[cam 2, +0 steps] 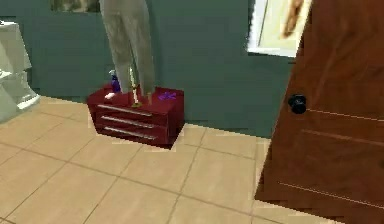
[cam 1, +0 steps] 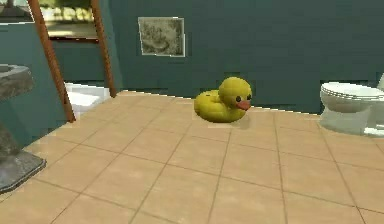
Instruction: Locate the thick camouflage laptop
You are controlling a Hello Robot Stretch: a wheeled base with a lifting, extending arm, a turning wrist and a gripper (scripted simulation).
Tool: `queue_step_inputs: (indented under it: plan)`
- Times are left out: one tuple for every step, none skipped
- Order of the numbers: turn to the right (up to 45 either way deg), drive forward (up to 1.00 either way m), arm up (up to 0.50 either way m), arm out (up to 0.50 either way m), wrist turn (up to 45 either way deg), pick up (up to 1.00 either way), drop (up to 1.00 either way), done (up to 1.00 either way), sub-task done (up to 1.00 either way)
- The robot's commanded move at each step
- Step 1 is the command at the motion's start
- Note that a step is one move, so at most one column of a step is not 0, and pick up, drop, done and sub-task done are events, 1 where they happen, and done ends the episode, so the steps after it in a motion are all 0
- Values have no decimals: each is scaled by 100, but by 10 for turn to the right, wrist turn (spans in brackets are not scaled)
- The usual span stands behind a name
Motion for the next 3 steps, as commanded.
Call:
queue_step_inputs:
  plan:
    - [-150,0,0,0,0,0,0,0,0]
    - [0,100,0,0,0,0,0,0,0]
    - [-60,0,0,0,0,0,0,0,0]
